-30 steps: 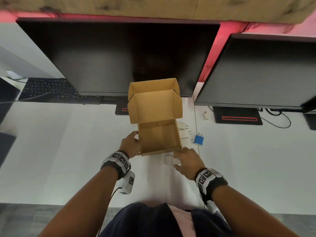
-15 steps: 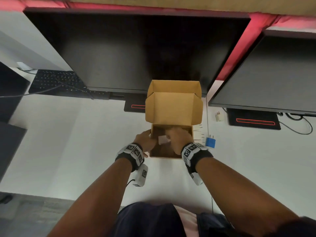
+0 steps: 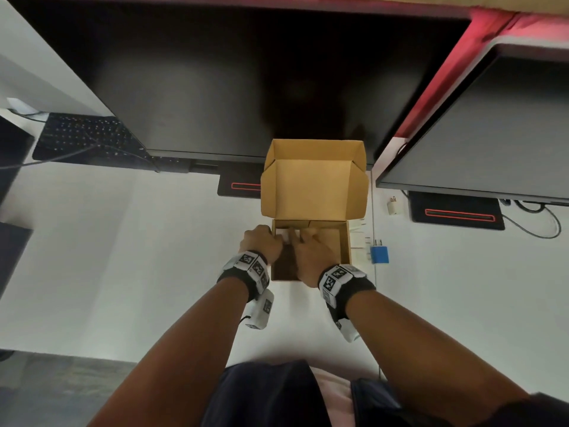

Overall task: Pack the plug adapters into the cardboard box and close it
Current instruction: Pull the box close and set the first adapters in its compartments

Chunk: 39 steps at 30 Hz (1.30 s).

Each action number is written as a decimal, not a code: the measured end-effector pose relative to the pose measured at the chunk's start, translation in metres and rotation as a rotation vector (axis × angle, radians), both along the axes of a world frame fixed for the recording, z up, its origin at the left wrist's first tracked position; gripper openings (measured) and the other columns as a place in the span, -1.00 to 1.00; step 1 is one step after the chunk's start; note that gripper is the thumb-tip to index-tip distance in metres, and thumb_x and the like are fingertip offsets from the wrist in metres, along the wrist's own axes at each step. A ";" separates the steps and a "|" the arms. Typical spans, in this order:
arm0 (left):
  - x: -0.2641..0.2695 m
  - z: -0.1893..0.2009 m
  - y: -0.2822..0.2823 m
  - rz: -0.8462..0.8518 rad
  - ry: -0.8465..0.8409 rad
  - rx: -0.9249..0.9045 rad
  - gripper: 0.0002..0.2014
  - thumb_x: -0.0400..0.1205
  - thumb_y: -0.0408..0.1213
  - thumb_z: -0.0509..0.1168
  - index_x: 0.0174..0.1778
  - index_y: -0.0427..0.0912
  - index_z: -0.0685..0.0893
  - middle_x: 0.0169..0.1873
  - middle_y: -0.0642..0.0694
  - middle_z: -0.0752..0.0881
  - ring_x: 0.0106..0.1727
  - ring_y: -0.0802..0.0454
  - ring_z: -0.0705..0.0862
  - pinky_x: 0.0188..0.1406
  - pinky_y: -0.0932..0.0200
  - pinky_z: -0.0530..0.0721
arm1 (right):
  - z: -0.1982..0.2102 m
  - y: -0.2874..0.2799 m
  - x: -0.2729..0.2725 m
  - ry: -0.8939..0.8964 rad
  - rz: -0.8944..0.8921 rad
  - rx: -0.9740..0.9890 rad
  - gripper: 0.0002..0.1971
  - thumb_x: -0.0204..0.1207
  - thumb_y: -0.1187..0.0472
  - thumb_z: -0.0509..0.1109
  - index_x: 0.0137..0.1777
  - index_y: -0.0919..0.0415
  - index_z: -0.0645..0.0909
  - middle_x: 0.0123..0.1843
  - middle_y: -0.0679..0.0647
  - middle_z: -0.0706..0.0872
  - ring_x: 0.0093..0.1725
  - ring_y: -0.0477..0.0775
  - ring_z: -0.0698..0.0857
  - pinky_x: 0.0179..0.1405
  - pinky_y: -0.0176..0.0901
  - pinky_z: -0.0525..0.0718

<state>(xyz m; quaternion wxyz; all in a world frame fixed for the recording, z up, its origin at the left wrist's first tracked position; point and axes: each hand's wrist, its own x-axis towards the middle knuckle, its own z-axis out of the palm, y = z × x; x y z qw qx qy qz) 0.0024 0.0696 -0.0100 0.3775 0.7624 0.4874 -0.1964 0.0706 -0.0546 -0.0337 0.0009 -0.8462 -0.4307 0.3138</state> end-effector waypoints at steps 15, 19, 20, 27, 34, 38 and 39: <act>-0.002 -0.013 -0.003 0.106 0.029 0.096 -0.46 0.80 0.14 0.17 0.48 -0.21 0.64 0.40 -0.32 0.71 0.38 -0.39 0.71 0.30 -0.20 0.69 | 0.034 -0.061 0.038 -0.004 -0.373 0.589 -0.86 0.62 0.17 0.34 0.08 0.06 0.70 0.02 0.00 0.71 -0.09 -0.03 0.69 0.00 -0.13 0.72; -0.004 -0.013 0.000 0.120 -0.017 0.052 -0.52 0.70 0.16 0.26 0.25 -0.18 0.76 0.17 -0.26 0.82 0.13 -0.32 0.81 0.20 -0.14 0.81 | 0.026 -0.093 0.068 -0.169 -0.682 0.536 -0.84 0.56 0.23 0.33 0.05 0.14 0.72 0.05 0.12 0.73 -0.07 0.15 0.73 -0.04 0.09 0.77; -0.005 -0.014 0.001 0.130 -0.031 0.031 -0.56 0.63 0.15 0.30 0.14 -0.16 0.77 0.07 -0.23 0.84 0.03 -0.28 0.83 0.15 -0.16 0.85 | 0.025 -0.098 0.073 -0.171 -0.747 0.454 -0.80 0.56 0.23 0.35 0.14 0.15 0.70 0.13 0.16 0.71 0.01 0.21 0.73 0.03 0.12 0.77; 0.003 -0.013 0.012 0.214 -0.056 -0.074 -0.61 0.49 0.10 0.46 -0.05 -0.19 0.80 -0.09 -0.22 0.85 -0.04 -0.24 0.84 0.01 -0.20 0.92 | 0.007 -0.121 0.068 -0.070 -0.625 0.296 -0.59 0.48 0.02 0.54 0.30 0.09 0.67 0.27 0.16 0.61 0.32 0.24 0.56 0.25 0.00 0.58; 0.000 -0.013 0.011 0.188 -0.067 -0.048 -0.72 0.55 0.03 0.43 -0.11 -0.14 0.78 -0.12 -0.18 0.83 -0.02 -0.23 0.82 0.01 -0.20 0.92 | 0.004 -0.092 0.062 -0.241 -0.474 0.159 -0.59 0.53 -0.13 0.39 0.26 0.08 0.65 0.11 0.21 0.71 0.20 0.30 0.58 0.08 0.09 0.63; -0.008 -0.016 0.010 0.238 -0.078 -0.035 -0.72 0.57 0.04 0.42 -0.15 -0.13 0.76 -0.14 -0.18 0.83 -0.04 -0.25 0.83 0.00 -0.20 0.92 | 0.005 -0.080 0.067 -0.291 -0.475 0.103 -0.51 0.53 -0.21 0.38 0.34 0.06 0.58 0.09 0.19 0.72 0.18 0.30 0.61 0.07 0.09 0.61; -0.009 -0.017 0.010 0.250 -0.085 -0.033 -0.72 0.57 0.05 0.41 -0.16 -0.13 0.75 -0.15 -0.18 0.84 -0.05 -0.25 0.84 -0.01 -0.20 0.92 | 0.005 -0.079 0.069 -0.285 -0.482 0.103 -0.51 0.53 -0.19 0.39 0.35 0.08 0.57 0.11 0.19 0.72 0.18 0.30 0.62 0.08 0.10 0.61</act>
